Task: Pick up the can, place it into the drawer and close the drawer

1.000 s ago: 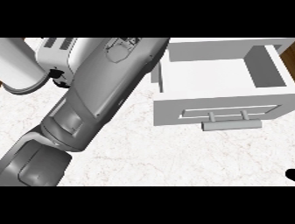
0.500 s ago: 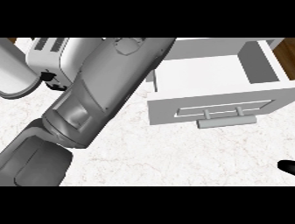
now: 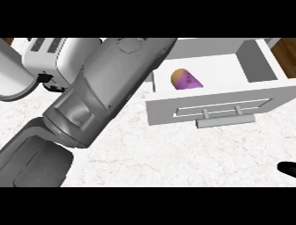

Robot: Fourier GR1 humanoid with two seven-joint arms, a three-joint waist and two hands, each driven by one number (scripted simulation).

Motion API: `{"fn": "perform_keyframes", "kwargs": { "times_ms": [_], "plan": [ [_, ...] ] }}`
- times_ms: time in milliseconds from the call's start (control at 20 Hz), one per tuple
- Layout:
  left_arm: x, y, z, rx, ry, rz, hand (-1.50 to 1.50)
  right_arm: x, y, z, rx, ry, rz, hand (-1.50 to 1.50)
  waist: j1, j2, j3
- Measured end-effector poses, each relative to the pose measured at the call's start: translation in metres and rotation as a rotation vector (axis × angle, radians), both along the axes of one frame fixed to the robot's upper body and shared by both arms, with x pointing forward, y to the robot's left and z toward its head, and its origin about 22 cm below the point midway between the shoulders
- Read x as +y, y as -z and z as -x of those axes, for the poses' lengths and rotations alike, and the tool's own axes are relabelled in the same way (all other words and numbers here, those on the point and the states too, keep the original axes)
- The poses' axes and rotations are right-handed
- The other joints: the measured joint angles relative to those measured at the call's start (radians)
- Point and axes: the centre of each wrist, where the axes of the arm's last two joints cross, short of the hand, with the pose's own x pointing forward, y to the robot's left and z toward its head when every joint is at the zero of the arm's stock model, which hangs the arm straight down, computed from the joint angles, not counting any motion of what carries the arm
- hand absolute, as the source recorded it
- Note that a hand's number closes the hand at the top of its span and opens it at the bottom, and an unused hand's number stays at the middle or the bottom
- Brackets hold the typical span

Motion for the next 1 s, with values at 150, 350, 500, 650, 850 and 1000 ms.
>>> {"fn": "perform_keyframes", "kwargs": {
  "times_ms": [150, 350, 500, 650, 850, 1000],
  "plan": [
    [-0.001, -0.002, 0.0, -0.001, -0.013, 0.022, -1.5, 0.003, -0.003, -0.002, -0.016, -0.016, 0.058, -1.5, -0.003, 0.003, 0.0],
    [0.002, 0.002, -0.001, 0.006, -0.01, 0.05, -1.5, 0.006, -0.009, -0.01, -0.064, -0.017, 0.166, -1.5, 0.004, 0.006, 0.0],
    [0.002, 0.001, -0.002, 0.01, -0.009, 0.077, -1.5, 0.009, -0.009, -0.019, -0.074, -0.019, 0.267, -1.5, 0.012, 0.007, 0.0],
    [0.001, -0.002, -0.001, 0.005, -0.01, 0.11, -1.5, 0.015, -0.008, -0.029, -0.079, -0.011, 0.372, -1.5, 0.019, 0.006, -0.001],
    [0.001, -0.003, -0.001, -0.003, -0.005, 0.129, -1.5, 0.028, -0.005, -0.046, -0.09, 0.01, 0.502, -1.5, 0.036, 0.005, -0.001],
    [0.001, -0.003, -0.001, -0.014, -0.005, 0.124, -1.5, 0.037, 0.002, -0.064, -0.087, 0.019, 0.591, -1.5, 0.052, 0.004, -0.001]
  ]
}}
